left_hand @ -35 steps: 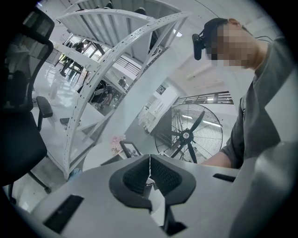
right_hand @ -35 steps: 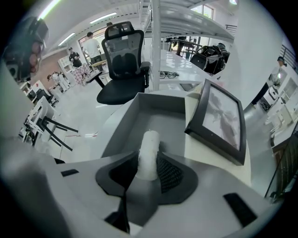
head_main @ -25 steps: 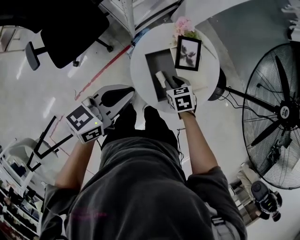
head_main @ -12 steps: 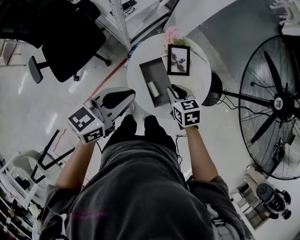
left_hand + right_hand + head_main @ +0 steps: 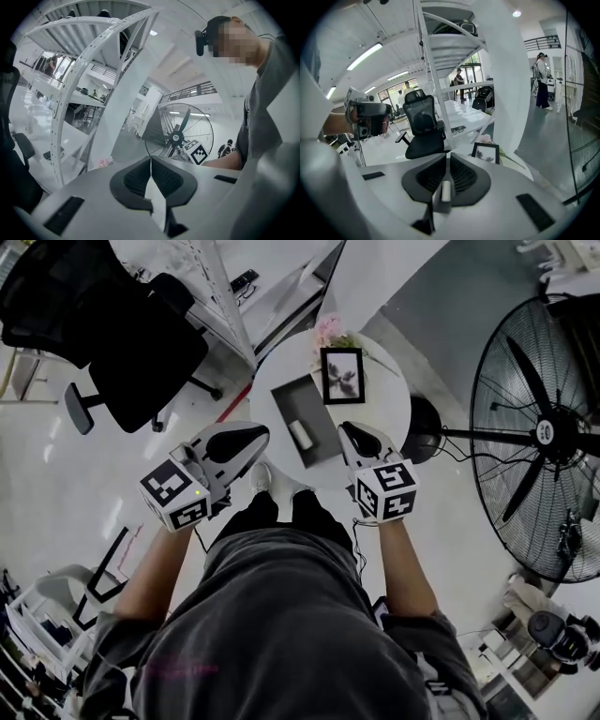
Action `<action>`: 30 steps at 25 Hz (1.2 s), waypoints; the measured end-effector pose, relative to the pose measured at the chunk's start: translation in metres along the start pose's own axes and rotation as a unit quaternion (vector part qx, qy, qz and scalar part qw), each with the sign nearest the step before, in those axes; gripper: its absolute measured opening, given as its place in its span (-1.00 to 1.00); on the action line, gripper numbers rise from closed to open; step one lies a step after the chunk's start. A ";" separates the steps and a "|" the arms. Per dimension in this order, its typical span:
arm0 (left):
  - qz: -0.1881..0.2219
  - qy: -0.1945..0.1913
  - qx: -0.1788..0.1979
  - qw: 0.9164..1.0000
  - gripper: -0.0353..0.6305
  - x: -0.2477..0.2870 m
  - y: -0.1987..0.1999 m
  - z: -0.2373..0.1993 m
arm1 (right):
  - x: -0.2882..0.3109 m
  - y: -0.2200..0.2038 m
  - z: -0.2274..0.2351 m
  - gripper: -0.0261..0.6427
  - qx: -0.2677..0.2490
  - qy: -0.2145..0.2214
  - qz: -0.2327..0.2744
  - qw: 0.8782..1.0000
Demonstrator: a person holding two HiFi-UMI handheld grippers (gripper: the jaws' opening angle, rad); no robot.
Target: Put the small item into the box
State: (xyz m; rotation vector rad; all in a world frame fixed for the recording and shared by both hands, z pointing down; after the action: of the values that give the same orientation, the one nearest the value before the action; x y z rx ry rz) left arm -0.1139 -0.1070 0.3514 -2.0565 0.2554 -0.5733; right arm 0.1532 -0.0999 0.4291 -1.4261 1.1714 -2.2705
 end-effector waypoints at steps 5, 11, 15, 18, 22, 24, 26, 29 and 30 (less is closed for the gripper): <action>0.000 -0.007 0.015 1.000 -0.83 0.003 0.009 0.007 | -0.026 0.018 -0.009 -0.82 0.007 0.010 0.039 0.999; 0.003 -0.013 0.029 0.999 -0.83 0.005 0.018 0.016 | -0.051 0.036 -0.022 -0.83 -0.004 0.017 0.077 0.997; 0.011 -0.016 0.035 0.999 -0.83 0.005 0.024 0.022 | -0.063 0.044 -0.028 -0.84 -0.010 0.019 0.094 0.995; 0.012 -0.020 0.039 0.999 -0.83 0.006 0.026 0.026 | -0.069 0.045 -0.030 -0.85 -0.011 0.019 0.102 0.995; 0.011 -0.023 0.042 0.999 -0.83 0.007 0.028 0.029 | -0.074 0.047 -0.032 -0.85 -0.018 0.015 0.105 0.994; 0.011 -0.023 0.042 0.999 -0.83 0.008 0.029 0.031 | -0.076 0.048 -0.032 -0.85 -0.026 0.012 0.105 0.994; 0.011 -0.023 0.042 0.999 -0.83 0.010 0.029 0.031 | -0.078 0.048 -0.031 -0.85 -0.027 0.012 0.107 0.994; 0.012 -0.025 0.045 0.999 -0.83 0.011 0.028 0.032 | -0.082 0.051 -0.030 -0.85 -0.029 0.014 0.110 0.993; 0.012 -0.024 0.045 0.999 -0.83 0.011 0.028 0.032 | -0.082 0.052 -0.030 -0.86 -0.030 0.014 0.111 0.993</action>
State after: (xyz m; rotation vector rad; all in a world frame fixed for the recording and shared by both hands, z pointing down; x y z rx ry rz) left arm -0.0870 -0.1019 0.3164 -1.9758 0.2226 -0.5105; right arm 0.1583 -0.0730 0.3309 -1.2182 1.3450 -2.1262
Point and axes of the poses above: the fingertips, and each gripper's own axes: x forward along the fingers, z to its right, y out of its top, the point moved 9 cm from there along -x, backward along the fingers, and after that the axes turned 4 degrees about -z, right-handed, at the moved point
